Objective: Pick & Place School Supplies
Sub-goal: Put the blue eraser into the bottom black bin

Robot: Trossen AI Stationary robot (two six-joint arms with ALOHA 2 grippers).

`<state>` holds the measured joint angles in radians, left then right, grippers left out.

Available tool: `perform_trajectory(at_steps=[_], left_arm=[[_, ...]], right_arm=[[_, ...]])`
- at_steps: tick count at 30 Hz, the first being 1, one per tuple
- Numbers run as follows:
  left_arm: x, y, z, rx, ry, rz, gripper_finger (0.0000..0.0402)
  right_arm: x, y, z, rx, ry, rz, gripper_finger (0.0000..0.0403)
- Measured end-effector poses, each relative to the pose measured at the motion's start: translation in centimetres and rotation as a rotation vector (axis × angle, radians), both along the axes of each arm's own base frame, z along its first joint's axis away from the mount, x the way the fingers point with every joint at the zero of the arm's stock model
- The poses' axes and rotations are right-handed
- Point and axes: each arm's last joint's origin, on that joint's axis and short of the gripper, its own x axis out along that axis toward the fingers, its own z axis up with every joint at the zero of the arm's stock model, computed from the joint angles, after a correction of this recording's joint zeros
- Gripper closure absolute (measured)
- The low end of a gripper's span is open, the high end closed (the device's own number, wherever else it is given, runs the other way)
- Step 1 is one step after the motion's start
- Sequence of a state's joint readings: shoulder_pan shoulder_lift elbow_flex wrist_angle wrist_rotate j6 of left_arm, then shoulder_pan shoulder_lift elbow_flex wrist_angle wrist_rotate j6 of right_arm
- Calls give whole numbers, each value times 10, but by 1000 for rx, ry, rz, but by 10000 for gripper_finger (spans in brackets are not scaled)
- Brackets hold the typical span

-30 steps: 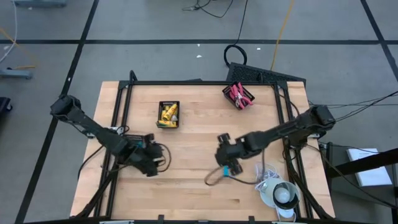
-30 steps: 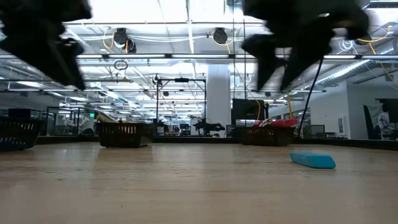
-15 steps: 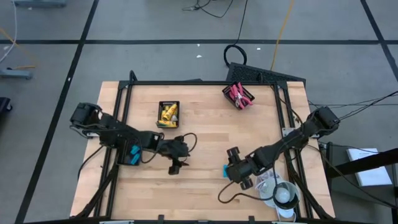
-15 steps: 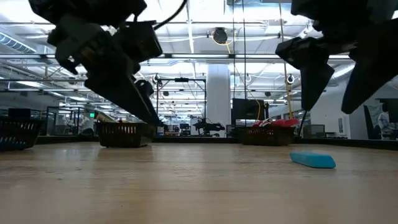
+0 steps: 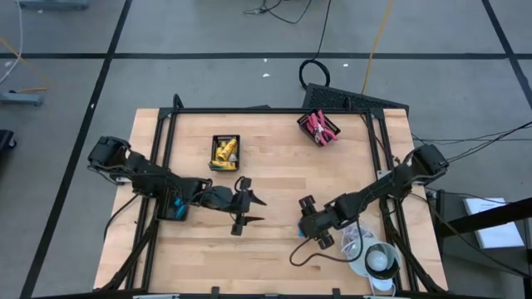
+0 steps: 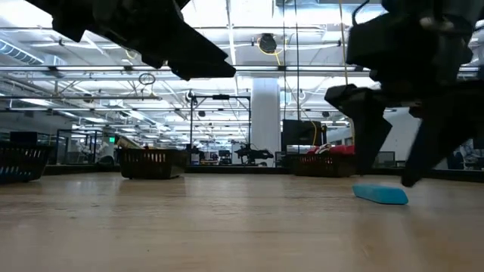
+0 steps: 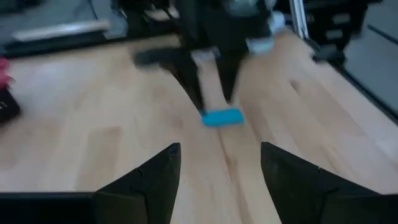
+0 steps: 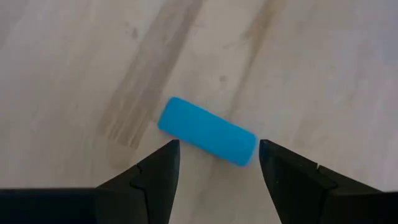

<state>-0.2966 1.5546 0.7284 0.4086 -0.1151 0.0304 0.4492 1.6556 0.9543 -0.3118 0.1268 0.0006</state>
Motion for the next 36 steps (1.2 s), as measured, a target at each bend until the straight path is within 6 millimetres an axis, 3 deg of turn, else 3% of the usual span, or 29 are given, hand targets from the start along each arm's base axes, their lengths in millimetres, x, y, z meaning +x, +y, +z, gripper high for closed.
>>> perform_trajectory(at_steps=[7,17,25,30,33,36], left_arm=[[1,0,2,-1,-23,15,176],[2,0,4,-14,-38,27,176],[1,0,3,-20,-35,32,176],[1,0,3,-20,-35,32,176],[1,0,3,-14,-36,29,176],[1,0,3,-13,-36,29,176]], right_arm=[[2,2,-12,-50,32,112,193],[11,5,-8,-135,-96,226,192],[17,8,-35,-156,-30,260,192],[19,7,-39,-116,-23,241,194],[18,5,-41,-93,0,231,217],[17,6,-42,-60,25,241,267]])
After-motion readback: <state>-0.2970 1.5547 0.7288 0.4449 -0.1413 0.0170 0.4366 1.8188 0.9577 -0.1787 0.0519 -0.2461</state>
